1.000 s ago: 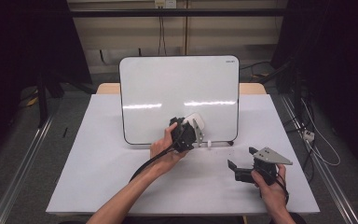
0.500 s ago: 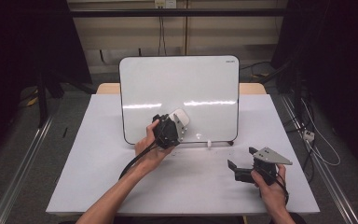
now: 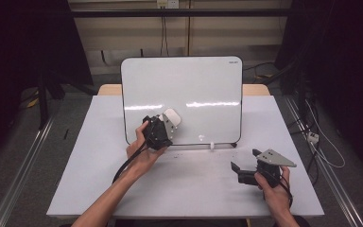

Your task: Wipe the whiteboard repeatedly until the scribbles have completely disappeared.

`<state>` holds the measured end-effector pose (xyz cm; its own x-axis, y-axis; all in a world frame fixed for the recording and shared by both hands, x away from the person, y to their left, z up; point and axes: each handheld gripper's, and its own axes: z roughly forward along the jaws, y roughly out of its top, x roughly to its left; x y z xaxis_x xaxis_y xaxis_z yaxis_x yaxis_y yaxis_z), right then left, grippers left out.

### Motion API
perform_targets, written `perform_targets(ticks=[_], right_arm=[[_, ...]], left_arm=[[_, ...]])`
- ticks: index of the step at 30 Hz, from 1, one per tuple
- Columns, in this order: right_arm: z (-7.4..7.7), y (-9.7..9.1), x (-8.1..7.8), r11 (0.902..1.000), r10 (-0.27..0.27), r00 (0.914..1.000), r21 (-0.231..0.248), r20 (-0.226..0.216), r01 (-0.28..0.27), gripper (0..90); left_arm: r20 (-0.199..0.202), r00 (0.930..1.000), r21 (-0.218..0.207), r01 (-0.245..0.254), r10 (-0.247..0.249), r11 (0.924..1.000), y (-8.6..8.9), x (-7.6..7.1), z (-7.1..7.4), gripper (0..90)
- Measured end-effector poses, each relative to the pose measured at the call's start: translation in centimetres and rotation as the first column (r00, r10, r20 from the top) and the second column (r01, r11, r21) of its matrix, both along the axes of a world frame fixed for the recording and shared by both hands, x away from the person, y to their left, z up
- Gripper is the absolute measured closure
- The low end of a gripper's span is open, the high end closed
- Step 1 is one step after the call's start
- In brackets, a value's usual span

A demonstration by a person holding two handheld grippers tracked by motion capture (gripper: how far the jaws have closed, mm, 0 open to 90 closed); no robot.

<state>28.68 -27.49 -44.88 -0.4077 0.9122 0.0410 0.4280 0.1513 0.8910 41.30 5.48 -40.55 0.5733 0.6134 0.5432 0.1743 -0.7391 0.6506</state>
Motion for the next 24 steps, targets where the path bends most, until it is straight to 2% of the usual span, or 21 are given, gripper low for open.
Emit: perform_targets(ticks=[4,6,10,22,24], right_arm=[[0.0,0.0,0.0,1.0,0.002,1.0,0.0,0.001,-0.002,4.4],[0.0,0.0,0.0,1.0,0.002,1.0,-0.002,0.002,-0.002,4.4],[0.0,0.0,0.0,1.0,-0.001,1.0,-0.001,0.0,0.001,4.4],[0.0,0.0,0.1,1.0,0.001,1.0,-0.002,0.0,-0.001,4.4],[0.0,0.0,0.1,1.0,-0.002,1.0,0.0,-0.001,0.002,4.5]], left_arm=[[-0.024,0.9997,-0.029,-0.01,0.009,0.9995,0.6,0.2,0.2,31.2],[-0.027,0.9996,-0.036,0.005,-0.006,0.9993,0.8,0.3,0.3,31.2],[-0.063,0.998,-0.093,0.005,-0.01,0.9957,1.4,0.4,0.5,31.3],[-0.084,0.9963,-0.146,0.002,-0.015,0.9893,2.3,0.6,0.6,31.3],[-0.101,0.9948,-0.156,0.0,-0.016,0.9878,2.5,0.6,0.8,31.3]])
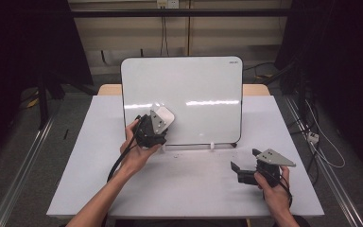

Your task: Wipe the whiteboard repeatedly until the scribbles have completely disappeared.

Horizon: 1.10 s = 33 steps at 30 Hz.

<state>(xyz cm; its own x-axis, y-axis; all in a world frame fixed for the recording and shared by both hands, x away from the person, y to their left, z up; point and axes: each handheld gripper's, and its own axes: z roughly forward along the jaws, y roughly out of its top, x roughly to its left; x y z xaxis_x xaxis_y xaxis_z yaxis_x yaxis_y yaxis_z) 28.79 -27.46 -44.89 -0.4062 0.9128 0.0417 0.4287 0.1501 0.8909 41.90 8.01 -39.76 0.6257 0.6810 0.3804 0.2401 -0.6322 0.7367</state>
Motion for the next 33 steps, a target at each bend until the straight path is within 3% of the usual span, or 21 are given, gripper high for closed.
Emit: perform_targets(ticks=[14,22,33], right_arm=[[0.0,0.3,0.2,1.0,-0.001,1.0,-0.002,-0.003,0.001,4.5],[0.0,0.2,0.2,1.0,-0.001,1.0,-0.002,-0.003,0.001,4.5],[0.0,0.2,0.1,1.0,0.003,1.0,-0.001,-0.004,-0.003,4.5]], left_arm=[[0.026,0.9994,-0.062,0.023,-0.021,0.9978,0.8,-0.9,1.1,31.2],[0.024,0.9997,-0.112,0.003,-0.001,0.9937,1.7,-1.0,1.8,31.2],[0.044,0.999,-0.139,0.012,-0.006,0.9902,3.0,-1.9,3.5,31.2]])
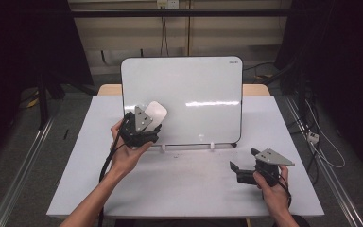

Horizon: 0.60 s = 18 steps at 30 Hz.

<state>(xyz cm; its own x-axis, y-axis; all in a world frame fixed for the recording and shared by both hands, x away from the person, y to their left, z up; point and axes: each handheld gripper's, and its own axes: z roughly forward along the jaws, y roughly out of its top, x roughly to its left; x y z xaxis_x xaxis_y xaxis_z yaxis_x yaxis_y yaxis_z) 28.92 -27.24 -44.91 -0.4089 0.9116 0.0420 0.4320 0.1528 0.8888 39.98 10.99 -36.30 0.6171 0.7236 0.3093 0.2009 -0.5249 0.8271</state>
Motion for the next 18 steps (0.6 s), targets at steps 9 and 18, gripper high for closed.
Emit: perform_targets(ticks=[9,18], right_arm=[[0.0,0.0,0.0,1.0,0.002,1.0,-0.002,0.004,-0.002,4.5],[0.1,0.2,0.1,1.0,-0.005,1.0,-0.003,0.002,0.005,4.5]], left_arm=[[0.007,0.9984,-0.056,-0.055,0.056,0.9969,2.4,-0.1,1.2,31.2],[-0.013,0.995,-0.02,-0.1,0.1,0.9948,4.2,-0.1,0.5,31.2]])
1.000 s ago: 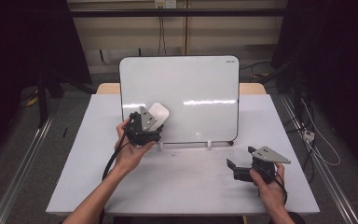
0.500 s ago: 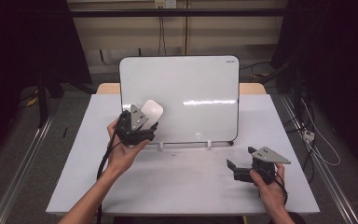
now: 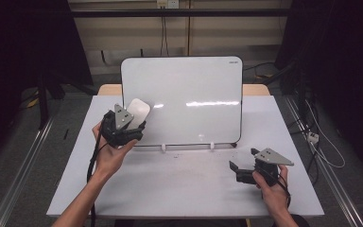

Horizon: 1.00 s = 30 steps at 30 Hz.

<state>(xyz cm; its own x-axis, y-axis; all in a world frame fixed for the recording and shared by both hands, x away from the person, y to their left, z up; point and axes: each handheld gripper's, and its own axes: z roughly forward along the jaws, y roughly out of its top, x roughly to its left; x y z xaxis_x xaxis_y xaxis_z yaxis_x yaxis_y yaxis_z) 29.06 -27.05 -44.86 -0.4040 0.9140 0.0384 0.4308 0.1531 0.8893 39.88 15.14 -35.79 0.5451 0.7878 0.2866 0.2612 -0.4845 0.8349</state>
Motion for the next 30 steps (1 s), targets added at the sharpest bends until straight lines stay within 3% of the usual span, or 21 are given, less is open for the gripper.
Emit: perform_targets(ticks=[5,16,30], right_arm=[[0.0,0.0,0.0,1.0,0.001,1.0,0.002,-0.002,-0.001,4.5],[0.0,-0.2,-0.1,1.0,0.008,1.0,0.002,0.001,-0.008,4.4],[0.0,-0.1,-0.2,0.9999,0.013,0.9999,0.001,0.0,-0.013,4.4]], left_arm=[[-0.011,0.9999,0.024,-0.011,0.011,0.9997,0.4,0.0,-0.6,31.2],[-0.038,0.9992,0.064,-0.01,0.012,0.9979,-0.7,0.3,-2.1,31.2],[-0.036,0.9992,0.1,-0.014,0.017,0.9949,-2.2,1.4,-3.4,31.2]])
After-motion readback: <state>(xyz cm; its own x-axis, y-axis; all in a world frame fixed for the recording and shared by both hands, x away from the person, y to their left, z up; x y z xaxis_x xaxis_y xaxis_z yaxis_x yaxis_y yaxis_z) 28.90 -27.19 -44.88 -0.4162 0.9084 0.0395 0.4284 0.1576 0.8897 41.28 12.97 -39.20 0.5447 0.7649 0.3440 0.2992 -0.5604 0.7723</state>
